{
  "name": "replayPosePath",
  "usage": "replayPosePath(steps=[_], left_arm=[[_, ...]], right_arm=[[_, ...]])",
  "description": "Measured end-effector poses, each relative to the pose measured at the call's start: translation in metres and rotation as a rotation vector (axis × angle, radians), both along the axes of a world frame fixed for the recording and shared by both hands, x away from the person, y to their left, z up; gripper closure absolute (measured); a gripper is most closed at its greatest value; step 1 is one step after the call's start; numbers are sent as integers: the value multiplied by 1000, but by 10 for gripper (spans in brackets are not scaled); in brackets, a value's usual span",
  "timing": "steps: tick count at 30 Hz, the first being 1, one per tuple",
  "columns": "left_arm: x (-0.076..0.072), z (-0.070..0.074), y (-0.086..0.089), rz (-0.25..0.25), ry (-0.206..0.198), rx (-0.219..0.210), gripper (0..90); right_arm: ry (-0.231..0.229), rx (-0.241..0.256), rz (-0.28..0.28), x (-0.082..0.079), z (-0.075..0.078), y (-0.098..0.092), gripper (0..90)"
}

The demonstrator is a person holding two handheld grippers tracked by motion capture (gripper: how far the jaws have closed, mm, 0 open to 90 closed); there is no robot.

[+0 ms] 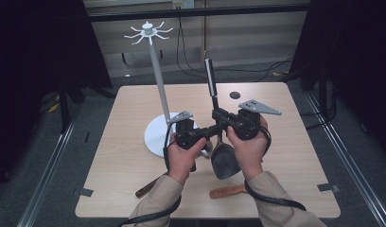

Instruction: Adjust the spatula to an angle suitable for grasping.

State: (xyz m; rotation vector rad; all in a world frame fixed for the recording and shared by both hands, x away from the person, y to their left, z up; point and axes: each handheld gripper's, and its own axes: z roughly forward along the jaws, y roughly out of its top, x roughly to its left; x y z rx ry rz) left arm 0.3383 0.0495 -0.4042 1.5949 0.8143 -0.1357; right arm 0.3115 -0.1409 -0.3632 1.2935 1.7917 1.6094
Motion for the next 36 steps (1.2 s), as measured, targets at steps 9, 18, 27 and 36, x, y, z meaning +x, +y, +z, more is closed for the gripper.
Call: replayPosePath(steps=[9,18,27,36], left_arm=[[1,-3,16,3,6,25,883],[-1,-2,26,-1,-20,68,883],[-3,3,31,-8,-54,73,883],[-9,9,47,-9,-90,63,883]], right_arm=[[-43,-70,-6,-9,-5,-36,393],[37,-155,-34,-18,-49,-82,207],[66,-208,-68,-24,-74,-111,91],[101,-250,-61,-25,-82,-117,70]])
